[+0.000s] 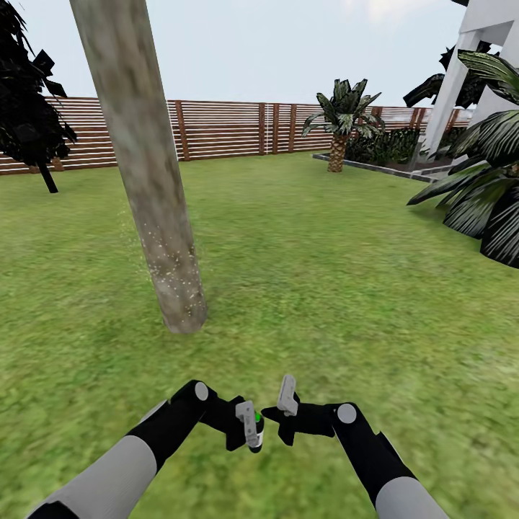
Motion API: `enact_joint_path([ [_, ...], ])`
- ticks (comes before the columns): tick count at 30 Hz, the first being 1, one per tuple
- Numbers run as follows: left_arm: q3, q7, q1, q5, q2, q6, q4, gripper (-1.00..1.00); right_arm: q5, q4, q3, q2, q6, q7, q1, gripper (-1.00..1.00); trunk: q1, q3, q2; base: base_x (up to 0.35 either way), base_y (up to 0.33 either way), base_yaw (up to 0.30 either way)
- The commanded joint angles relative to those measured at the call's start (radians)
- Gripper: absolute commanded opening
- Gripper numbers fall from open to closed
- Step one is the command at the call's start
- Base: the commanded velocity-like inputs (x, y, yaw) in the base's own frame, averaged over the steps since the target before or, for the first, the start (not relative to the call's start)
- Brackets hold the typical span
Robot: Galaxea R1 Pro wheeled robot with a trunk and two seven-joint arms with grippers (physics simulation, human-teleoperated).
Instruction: In the garden, pick up the pesticide atomizer on the floor and spray pesticide onto both trees until each tree trunk is fully covered.
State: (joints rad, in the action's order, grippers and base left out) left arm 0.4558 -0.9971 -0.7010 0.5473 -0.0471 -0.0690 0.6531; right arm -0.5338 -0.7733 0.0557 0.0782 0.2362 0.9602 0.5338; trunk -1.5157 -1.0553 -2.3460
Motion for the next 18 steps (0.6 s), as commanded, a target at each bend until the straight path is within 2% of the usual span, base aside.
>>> enact_joint_path([
  [1, 0.000, 0.000, 0.000, -0.001, 0.000, 0.000, 0.000, -1.00, 0.000, 0.000, 0.000, 0.000, 0.000, 0.000, 0.000, -1.00, 0.000, 0.000, 0.000, 0.000, 0.000, 0.000],
  [12, -0.006, 0.000, 0.000, 0.006, 0.004, 0.001, -0.015, -1.00, 0.000, 0.000, 0.000, 0.000, 0.000, 0.000, 0.000, -1.00, 0.000, 0.000, 0.000, 0.000, 0.000, 0.000],
  [16, -0.006, 0.000, 0.004, 0.009, 0.030, 0.000, -0.021, -1.00, 0.000, -0.001, 0.000, 0.000, 0.000, 0.000, 0.000, -1.00, 0.000, 0.000, 0.000, 0.000, 0.000, 0.000],
  [18, -0.004, 0.000, 0.005, 0.009, 0.064, 0.000, -0.022, -1.00, 0.000, -0.001, 0.000, 0.000, 0.000, -0.001, 0.000, -1.00, 0.000, 0.000, 0.000, 0.000, 0.000, 0.000],
])
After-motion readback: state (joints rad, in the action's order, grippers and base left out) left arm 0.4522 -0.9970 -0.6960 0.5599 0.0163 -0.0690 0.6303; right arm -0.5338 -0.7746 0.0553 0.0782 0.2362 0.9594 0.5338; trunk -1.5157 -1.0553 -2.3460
